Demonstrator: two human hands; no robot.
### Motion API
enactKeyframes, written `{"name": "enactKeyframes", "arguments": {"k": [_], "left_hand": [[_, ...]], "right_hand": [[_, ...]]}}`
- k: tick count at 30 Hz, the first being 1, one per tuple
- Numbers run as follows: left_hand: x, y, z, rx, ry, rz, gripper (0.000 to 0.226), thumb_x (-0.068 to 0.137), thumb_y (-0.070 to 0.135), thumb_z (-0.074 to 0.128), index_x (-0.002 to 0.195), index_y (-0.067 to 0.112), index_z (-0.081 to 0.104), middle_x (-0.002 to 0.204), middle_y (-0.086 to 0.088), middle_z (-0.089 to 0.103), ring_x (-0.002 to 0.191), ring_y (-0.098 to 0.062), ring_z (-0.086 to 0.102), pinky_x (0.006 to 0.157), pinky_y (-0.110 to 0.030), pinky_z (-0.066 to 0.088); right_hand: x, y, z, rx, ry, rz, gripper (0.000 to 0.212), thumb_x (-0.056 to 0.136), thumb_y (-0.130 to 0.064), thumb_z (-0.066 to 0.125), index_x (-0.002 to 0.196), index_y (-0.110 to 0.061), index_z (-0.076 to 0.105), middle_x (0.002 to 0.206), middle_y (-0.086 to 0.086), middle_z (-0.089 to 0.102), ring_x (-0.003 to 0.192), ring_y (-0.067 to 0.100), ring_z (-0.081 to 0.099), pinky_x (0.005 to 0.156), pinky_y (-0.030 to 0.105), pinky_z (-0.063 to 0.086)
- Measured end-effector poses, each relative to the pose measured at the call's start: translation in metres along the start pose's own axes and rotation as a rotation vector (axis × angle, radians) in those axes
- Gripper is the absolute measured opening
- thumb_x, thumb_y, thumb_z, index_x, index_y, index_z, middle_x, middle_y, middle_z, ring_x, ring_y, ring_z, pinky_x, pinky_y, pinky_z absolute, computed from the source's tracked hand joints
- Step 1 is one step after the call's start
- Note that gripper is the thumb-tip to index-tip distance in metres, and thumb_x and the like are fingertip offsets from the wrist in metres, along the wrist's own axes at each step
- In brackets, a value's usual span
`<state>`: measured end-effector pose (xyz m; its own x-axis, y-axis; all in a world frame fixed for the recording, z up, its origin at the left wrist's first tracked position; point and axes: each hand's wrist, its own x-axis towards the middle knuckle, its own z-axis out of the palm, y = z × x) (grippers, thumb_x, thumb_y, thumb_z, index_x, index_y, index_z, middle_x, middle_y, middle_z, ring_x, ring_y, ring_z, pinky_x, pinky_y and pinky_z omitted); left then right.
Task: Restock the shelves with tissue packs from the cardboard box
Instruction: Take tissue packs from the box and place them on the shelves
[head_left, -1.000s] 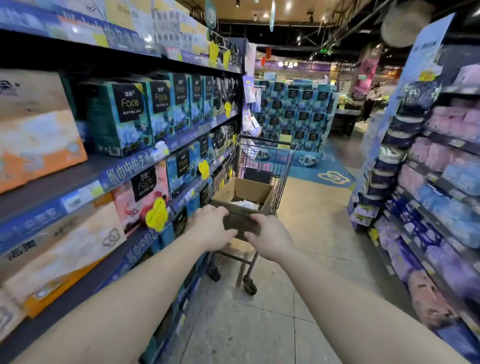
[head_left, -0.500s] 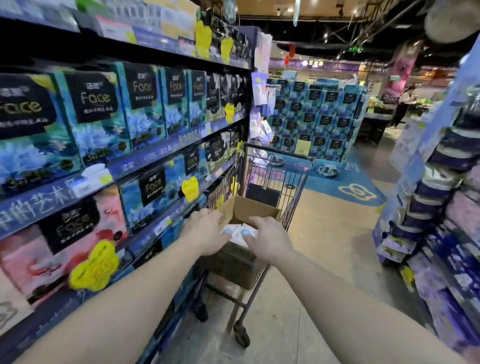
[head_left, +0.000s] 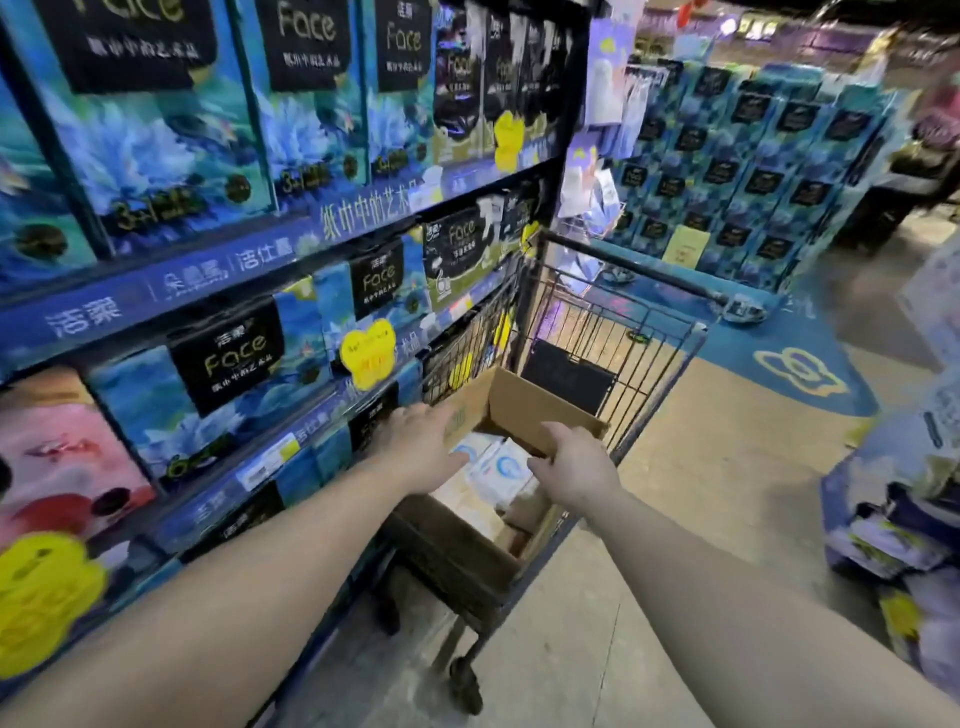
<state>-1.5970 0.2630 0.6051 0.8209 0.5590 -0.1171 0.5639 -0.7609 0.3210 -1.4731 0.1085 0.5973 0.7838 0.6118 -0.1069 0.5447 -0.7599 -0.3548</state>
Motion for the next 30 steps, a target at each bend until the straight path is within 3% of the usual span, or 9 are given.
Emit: {"name": "enactKeyframes", "arguments": {"k": [5, 14, 21, 24, 28, 30], "left_hand": [[0.081, -0.016, 0.02, -0.009, -0.085, -0.054, 0.067, 0.08, 0.056, 0.062, 0.139, 0.033, 0.04, 0.127, -0.006, 0.051, 0.116, -0.029, 0.049, 0.092, -0.039, 0.047], [0.161, -0.033, 0.099, -0.172, -0.265, -0.262, 0.08, 0.087, 0.046, 0.063, 0.152, 0.025, 0.021, 0.153, -0.008, 0.032, 0.138, -0.028, 0.033, 0.108, -0.033, 0.031], [0.188, -0.013, 0.165, -0.459, -0.318, -0.639, 0.069, 0.088, 0.034, 0.067, 0.146, 0.018, 0.033, 0.147, -0.006, 0.039, 0.13, -0.026, 0.043, 0.101, -0.03, 0.041], [0.195, 0.0, 0.2, -0.673, -0.284, -0.79, 0.061, 0.09, 0.013, 0.066, 0.143, 0.017, 0.036, 0.138, 0.006, 0.043, 0.115, -0.012, 0.049, 0.086, -0.014, 0.041], [0.197, 0.009, 0.249, -0.791, -0.262, -1.095, 0.08, 0.084, 0.026, 0.071, 0.148, 0.025, 0.024, 0.132, -0.007, 0.052, 0.11, -0.025, 0.057, 0.08, -0.032, 0.052], [0.2, 0.011, 0.266, -0.81, -0.238, -1.173, 0.083, 0.082, 0.028, 0.073, 0.149, 0.025, 0.023, 0.137, -0.005, 0.047, 0.116, -0.025, 0.053, 0.09, -0.037, 0.051]], "right_hand": [[0.083, 0.015, 0.018, -0.071, -0.131, -0.005, 0.062, 0.091, -0.038, 0.062, 0.145, -0.026, 0.034, 0.134, 0.007, 0.049, 0.119, 0.026, 0.052, 0.095, 0.035, 0.049], [0.202, 0.039, 0.089, -0.104, -0.463, -0.182, 0.062, 0.093, -0.036, 0.058, 0.147, -0.021, 0.032, 0.139, 0.007, 0.049, 0.128, 0.023, 0.045, 0.101, 0.031, 0.037], [0.279, 0.079, 0.154, -0.199, -0.792, -0.283, 0.064, 0.092, -0.035, 0.059, 0.147, -0.022, 0.03, 0.139, 0.008, 0.049, 0.125, 0.026, 0.048, 0.099, 0.036, 0.043], [0.308, 0.091, 0.179, -0.201, -0.858, -0.268, 0.063, 0.092, -0.034, 0.06, 0.147, -0.024, 0.031, 0.139, 0.007, 0.049, 0.123, 0.026, 0.051, 0.099, 0.035, 0.043], [0.321, 0.102, 0.214, -0.183, -0.963, -0.24, 0.063, 0.09, -0.033, 0.061, 0.146, -0.027, 0.033, 0.133, 0.005, 0.053, 0.116, 0.025, 0.056, 0.093, 0.035, 0.048], [0.319, 0.109, 0.234, -0.175, -1.008, -0.227, 0.063, 0.088, -0.036, 0.062, 0.144, -0.031, 0.033, 0.129, 0.003, 0.055, 0.109, 0.025, 0.06, 0.09, 0.04, 0.053]]}}
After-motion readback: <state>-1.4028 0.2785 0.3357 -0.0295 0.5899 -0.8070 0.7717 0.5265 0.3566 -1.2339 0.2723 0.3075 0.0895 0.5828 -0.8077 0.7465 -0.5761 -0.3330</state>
